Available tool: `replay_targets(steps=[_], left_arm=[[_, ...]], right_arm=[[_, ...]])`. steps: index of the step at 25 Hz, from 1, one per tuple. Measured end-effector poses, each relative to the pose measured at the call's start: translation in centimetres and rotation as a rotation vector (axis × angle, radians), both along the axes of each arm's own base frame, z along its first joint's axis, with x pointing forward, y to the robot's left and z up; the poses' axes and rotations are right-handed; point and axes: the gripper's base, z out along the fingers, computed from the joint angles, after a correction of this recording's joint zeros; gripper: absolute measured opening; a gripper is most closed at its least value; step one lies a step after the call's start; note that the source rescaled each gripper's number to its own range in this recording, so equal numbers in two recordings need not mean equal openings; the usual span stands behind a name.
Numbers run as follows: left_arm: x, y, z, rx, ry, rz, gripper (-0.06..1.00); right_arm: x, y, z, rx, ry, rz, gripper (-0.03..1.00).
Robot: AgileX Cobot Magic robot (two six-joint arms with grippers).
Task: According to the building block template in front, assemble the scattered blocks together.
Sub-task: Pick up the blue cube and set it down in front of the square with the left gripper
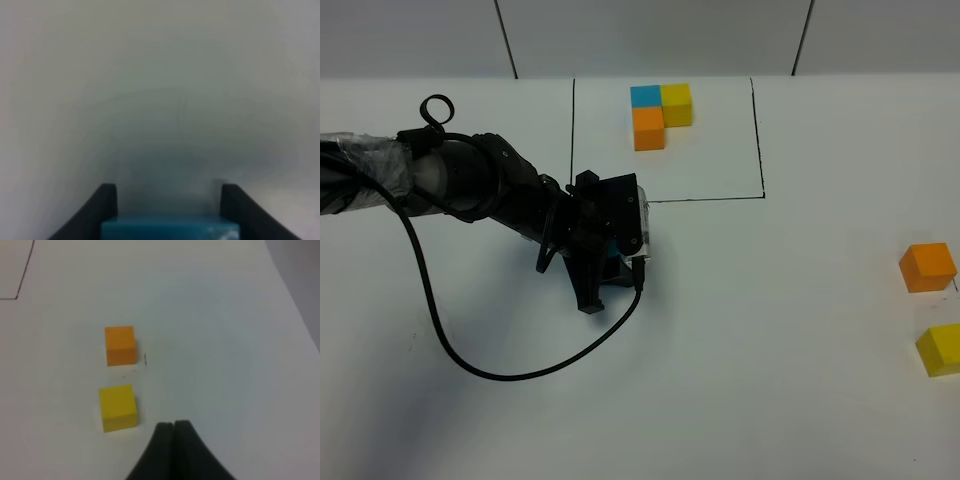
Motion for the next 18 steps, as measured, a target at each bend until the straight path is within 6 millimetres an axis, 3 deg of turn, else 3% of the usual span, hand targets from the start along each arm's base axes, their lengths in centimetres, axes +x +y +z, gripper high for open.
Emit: replay_targets(steps=[18], left_arm=[[-0.02,-0.04,-0.03,-0.012,0.047,0.064,0.54]], right_arm=[[0.00,0.00,0.00,0.000,0.000,0.000,0.00]])
